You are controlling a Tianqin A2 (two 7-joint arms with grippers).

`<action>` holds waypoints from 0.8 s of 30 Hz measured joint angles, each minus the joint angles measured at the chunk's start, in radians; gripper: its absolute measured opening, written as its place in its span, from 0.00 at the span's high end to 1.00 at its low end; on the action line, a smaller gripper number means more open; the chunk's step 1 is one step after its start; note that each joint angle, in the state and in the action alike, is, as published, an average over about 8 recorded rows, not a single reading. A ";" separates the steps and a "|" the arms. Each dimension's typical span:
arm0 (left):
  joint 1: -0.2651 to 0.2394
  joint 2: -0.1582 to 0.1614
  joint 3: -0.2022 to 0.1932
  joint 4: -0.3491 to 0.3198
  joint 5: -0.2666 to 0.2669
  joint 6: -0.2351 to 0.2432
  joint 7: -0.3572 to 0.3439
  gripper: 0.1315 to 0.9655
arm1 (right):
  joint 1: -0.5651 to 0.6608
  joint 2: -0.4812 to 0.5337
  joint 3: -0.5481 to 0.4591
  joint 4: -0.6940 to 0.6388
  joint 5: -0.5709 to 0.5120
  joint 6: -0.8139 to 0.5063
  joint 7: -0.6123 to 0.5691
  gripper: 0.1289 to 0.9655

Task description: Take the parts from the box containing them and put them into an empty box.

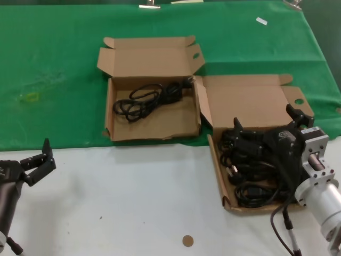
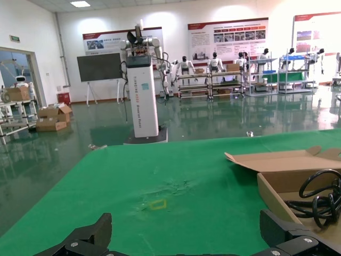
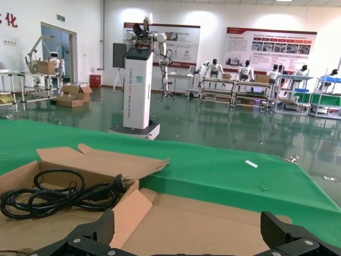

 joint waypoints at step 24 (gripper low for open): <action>0.000 0.000 0.000 0.000 0.000 0.000 0.000 0.00 | 0.000 0.000 0.000 0.000 0.000 0.000 0.000 0.00</action>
